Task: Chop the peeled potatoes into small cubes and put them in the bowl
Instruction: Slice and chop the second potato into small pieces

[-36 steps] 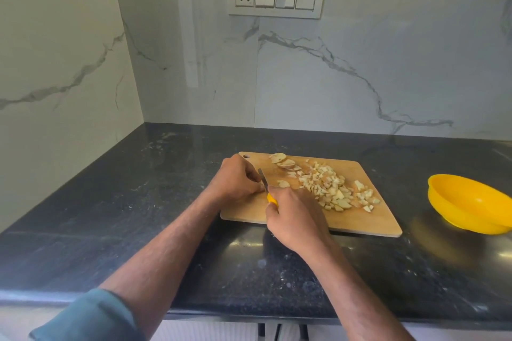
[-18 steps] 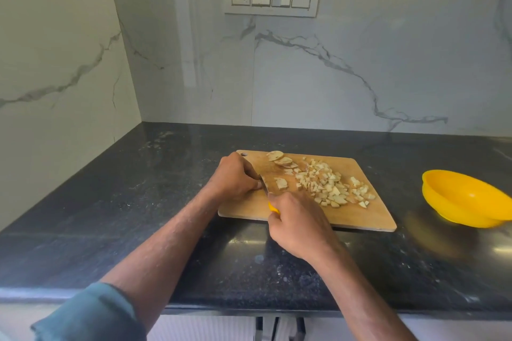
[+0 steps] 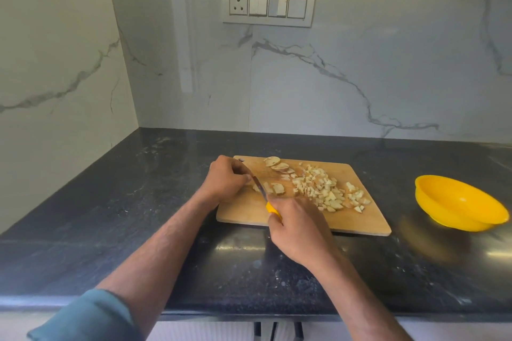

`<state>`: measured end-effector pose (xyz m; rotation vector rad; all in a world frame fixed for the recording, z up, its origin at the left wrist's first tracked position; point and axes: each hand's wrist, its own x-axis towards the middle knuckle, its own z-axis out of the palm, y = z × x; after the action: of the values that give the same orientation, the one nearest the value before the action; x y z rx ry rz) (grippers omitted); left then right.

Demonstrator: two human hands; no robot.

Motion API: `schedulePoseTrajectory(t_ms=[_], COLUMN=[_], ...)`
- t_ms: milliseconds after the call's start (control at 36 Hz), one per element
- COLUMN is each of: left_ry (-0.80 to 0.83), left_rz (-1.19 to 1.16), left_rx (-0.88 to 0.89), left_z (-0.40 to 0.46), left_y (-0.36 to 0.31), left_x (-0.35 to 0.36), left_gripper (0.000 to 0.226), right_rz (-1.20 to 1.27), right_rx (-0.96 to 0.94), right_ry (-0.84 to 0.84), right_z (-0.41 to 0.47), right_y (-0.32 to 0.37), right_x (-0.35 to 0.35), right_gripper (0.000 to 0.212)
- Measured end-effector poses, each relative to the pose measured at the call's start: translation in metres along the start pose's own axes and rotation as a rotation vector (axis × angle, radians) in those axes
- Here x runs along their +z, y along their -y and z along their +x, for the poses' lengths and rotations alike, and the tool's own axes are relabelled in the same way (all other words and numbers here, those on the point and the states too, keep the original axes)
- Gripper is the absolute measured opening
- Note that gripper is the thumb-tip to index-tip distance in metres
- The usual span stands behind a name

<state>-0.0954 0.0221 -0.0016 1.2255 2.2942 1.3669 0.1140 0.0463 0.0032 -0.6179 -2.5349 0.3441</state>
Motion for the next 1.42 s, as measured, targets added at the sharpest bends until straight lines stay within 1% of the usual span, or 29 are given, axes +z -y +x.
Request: schedulePoseTrajectory(t_ms=[83, 222, 361, 444, 556, 667, 833, 972, 1056, 1222, 1306, 1417], left_ry=[-0.036, -0.006, 0.02, 0.032, 0.052, 0.06, 0.066, 0.071, 0.073, 0.073, 0.065, 0.079], left_rz=[-0.013, 0.059, 0.104, 0.127, 0.15, 0.164, 0.176, 0.178, 0.18, 0.229, 0.267, 0.308], left_rx=[-0.005, 0.024, 0.051, 0.066, 0.086, 0.101, 0.114, 0.121, 0.139, 0.205, 0.246, 0.259], left_z=[0.001, 0.002, 0.002, 0.002, 0.001, 0.001, 0.003, 0.003, 0.002, 0.002, 0.005, 0.017], left_y=[0.001, 0.003, 0.003, 0.002, 0.001, 0.001, 0.004, 0.004, 0.004, 0.002, -0.001, -0.008], left_x=[0.001, 0.003, 0.004, 0.004, 0.007, 0.007, 0.007, 0.008, 0.01, 0.015, 0.018, 0.025], left_gripper=[0.011, 0.01, 0.008, 0.008, 0.008, 0.009, 0.009, 0.008, 0.007, 0.007, 0.009, 0.015], right_rz=[-0.027, -0.086, -0.108, -0.121, -0.154, -0.187, -0.211, -0.168, -0.132, -0.124, -0.098, -0.051], right_rx=[-0.023, 0.004, 0.1, 0.145, 0.218, 0.264, 0.293, 0.322, 0.308, 0.231, 0.255, 0.262], right_ry=[-0.013, -0.02, -0.06, -0.071, -0.065, -0.059, -0.1, -0.16, -0.179, -0.214, -0.21, -0.217], right_z=[0.003, 0.005, 0.001, 0.001, -0.001, -0.001, -0.002, -0.001, 0.003, 0.018, 0.018, 0.018], right_y=[0.008, 0.009, -0.001, -0.007, -0.014, -0.018, -0.023, -0.027, -0.03, -0.038, -0.042, -0.047], right_x=[0.003, 0.007, 0.005, 0.003, 0.002, -0.002, -0.007, -0.014, -0.019, -0.023, -0.019, -0.016], right_gripper=[0.044, 0.045, 0.037, 0.037, 0.031, 0.03, 0.029, 0.039, 0.043, 0.047, 0.048, 0.048])
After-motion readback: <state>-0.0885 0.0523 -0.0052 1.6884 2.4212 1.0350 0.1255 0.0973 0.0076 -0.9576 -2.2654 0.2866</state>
